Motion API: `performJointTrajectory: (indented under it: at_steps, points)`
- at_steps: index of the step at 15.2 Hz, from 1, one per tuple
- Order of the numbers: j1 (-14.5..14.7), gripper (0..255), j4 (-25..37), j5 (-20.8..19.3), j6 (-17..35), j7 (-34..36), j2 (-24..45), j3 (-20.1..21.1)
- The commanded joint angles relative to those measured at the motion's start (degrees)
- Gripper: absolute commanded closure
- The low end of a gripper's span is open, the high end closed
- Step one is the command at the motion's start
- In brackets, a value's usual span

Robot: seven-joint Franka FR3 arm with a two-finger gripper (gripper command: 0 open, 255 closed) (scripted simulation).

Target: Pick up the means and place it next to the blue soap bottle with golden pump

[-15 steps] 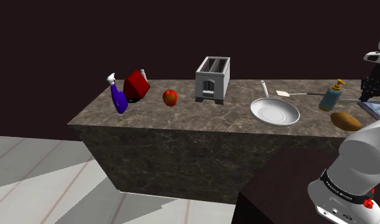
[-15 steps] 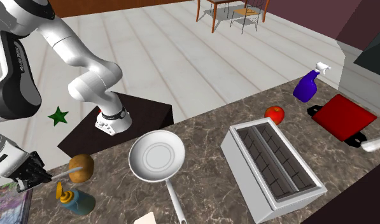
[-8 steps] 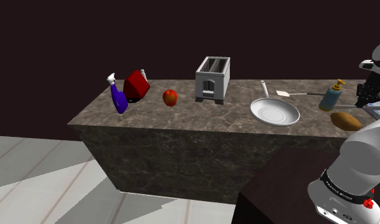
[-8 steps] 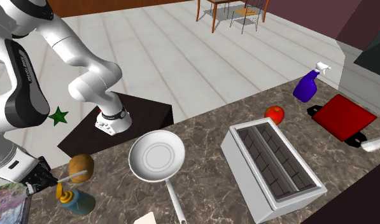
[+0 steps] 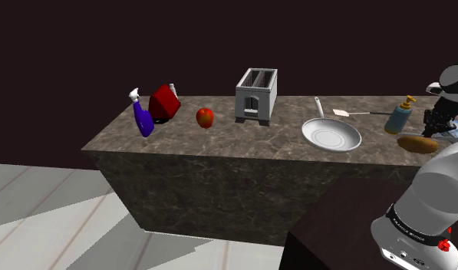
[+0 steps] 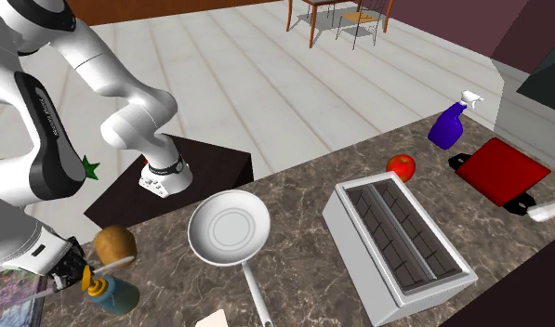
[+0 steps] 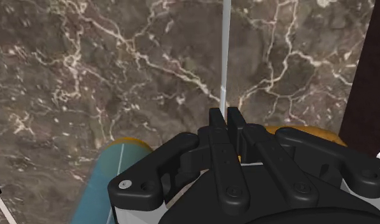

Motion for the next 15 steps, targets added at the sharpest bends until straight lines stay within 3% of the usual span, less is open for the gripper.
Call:
performJointTrajectory:
  at_steps: [1, 3, 4, 9, 15]
  points:
    - [1.3, 255, -0.8, 0.0, 2.0, -0.3, 1.4, -2.2]
    - [0.9, 255, -0.4, 0.0, 2.2, -0.3, 0.8, -1.4]
    - [0.9, 0, -0.4, 0.0, 2.2, -0.3, 0.8, -1.4]
    - [-4.2, 0, 4.0, 3.1, -1.4, -7.9, -9.1, -4.5]
    - [-0.9, 0, 2.6, 2.5, 3.0, -7.8, -7.3, -8.9]
